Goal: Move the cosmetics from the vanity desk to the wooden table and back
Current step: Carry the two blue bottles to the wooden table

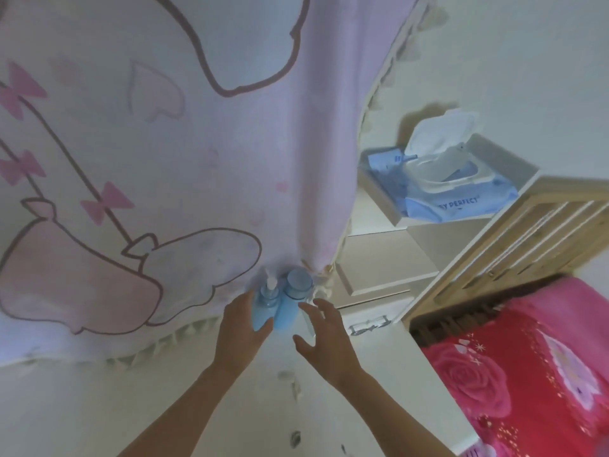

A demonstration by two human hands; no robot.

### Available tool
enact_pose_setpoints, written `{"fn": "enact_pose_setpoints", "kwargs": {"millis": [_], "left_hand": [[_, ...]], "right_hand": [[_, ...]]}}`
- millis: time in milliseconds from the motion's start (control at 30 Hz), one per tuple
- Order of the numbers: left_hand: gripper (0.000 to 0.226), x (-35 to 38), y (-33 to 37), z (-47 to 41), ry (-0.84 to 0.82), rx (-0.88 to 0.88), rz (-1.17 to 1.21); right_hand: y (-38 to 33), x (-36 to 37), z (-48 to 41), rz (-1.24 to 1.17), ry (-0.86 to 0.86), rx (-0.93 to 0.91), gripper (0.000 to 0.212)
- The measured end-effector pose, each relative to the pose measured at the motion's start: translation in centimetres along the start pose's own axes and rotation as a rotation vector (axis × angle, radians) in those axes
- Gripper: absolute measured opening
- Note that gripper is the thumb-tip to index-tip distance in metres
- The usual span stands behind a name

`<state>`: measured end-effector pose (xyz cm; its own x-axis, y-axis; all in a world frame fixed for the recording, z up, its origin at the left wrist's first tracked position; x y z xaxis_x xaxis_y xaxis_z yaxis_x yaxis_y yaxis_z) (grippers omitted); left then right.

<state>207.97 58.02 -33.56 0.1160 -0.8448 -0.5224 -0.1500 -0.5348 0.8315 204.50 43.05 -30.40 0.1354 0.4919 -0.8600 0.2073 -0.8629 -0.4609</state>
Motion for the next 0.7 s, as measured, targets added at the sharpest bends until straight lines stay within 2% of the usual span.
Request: {"fn": "enact_pose_setpoints", "kwargs": {"millis": [167,300,467,633,700], "left_hand": [[0.065,3.4,-2.1,-2.9,-0.045,0.007,0.055],[0.055,3.8,-2.7,-3.5,-0.019,0.012,0.133],[0.040,2.8,-3.4,-2.6,-0.008,-0.096,0.230],[0.058,0.2,-4.1,0.1,0.076,-0.178,0.204],[0.062,-1.5,-3.5,1.5,0.132,-0.196,0.192]], "right_hand": [[0.6,1.4,-5.4,0.014,0.056,-0.043,0.066],[2.1,2.9,-7.4,-0.030,0.032,-0.034,0.069],[3.2,4.0,-7.7,-0.180,0.022,0.052,0.066],[3.2,4.0,-7.8,-0.217,0.039,0.117,0.059],[2.4,3.7,-7.6,-0.223,0.047,0.049,0.059]]}}
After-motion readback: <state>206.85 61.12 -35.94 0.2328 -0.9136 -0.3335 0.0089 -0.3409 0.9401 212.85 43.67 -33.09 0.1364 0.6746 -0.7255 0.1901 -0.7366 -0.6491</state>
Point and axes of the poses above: each hand's wrist, its own z-axis away from the middle knuckle, its own x-axis out of the palm, y = z × x, the point moved 6 cm from there along -z, towards the middle knuckle, and after that the axes turned 1 degree about z, right-handed, at the moved point
